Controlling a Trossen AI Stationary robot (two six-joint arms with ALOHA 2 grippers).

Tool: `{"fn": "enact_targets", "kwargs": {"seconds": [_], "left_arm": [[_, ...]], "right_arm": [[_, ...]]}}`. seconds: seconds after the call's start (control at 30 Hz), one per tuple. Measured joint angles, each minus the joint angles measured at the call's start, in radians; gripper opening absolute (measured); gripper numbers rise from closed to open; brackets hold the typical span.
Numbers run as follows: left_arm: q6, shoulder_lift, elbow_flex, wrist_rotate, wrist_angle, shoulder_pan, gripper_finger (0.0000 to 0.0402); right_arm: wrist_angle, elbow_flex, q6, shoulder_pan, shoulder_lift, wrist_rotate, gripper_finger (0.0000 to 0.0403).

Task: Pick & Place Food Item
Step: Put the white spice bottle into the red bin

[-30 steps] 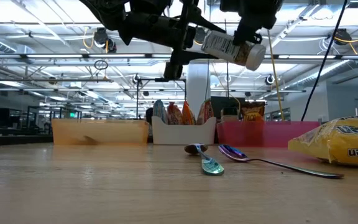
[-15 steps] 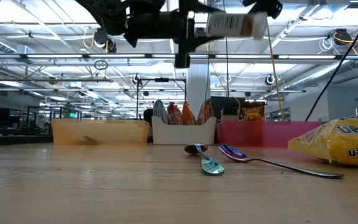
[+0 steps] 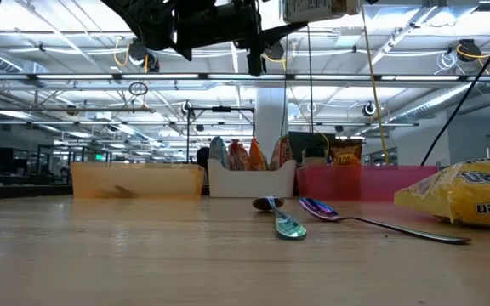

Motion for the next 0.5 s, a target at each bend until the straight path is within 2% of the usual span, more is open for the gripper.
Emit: {"fn": "enact_targets", "kwargs": {"seconds": [0.17,0.33,0.5], "left_arm": [[-0.027,0.0,0.0,0.0,0.004,0.01,0.0206],[-0.05,0.0,0.0,-0.003,0.037,0.023,0.0206],[-0.09,-0.002,0.001,0.001,0.122,0.035,0.0206]], "right_arm": [[0.156,-0.094,-0.069,0.056,0.01,0.154,0.0281],[0.233,-0.158,-0.097,0.091,0.01,0.327,0.0281],[0.238,-0.181,-0.098,0.111,0.01,0.387,0.0281]]}}
